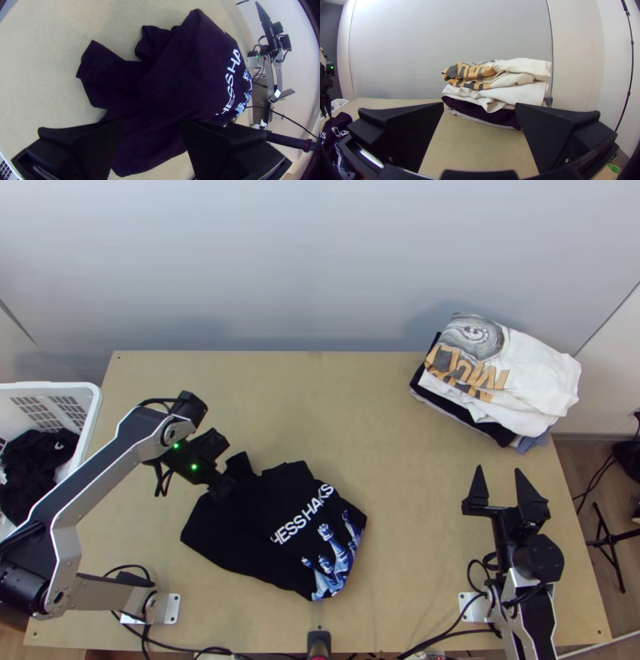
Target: Fold the t-shirt
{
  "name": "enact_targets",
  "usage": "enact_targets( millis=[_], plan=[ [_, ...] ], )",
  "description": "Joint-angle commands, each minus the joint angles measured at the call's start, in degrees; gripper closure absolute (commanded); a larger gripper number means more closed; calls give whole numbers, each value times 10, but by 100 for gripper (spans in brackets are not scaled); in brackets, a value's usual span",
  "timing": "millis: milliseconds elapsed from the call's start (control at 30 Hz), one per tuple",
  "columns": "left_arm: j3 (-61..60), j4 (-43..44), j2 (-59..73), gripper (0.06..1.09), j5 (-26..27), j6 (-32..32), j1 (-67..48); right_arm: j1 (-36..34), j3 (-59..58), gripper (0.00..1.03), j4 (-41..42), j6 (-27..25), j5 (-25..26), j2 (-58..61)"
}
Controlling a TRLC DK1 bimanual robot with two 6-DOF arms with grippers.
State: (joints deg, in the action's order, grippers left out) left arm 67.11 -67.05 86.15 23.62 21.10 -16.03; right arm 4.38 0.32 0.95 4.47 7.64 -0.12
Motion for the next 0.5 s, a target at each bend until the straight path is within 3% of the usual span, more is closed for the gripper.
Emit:
enact_targets(
  millis=[0,200,233,300,467],
  plan=[
    [-35,9,-13,34,38,0,-25,0,0,4,0,0,0,0],
    [-54,93,-9,35,45,-70,-97,0,0,4,0,0,0,0],
    [-59,130,-4,48,44,-93,-101,0,0,4,0,0,0,0],
    [-59,213,18,107,29,-151,-100,0,0,4,0,0,0,-1],
    [5,226,84,105,4,-178,-68,0,0,4,0,0,0,-1]
  ],
)
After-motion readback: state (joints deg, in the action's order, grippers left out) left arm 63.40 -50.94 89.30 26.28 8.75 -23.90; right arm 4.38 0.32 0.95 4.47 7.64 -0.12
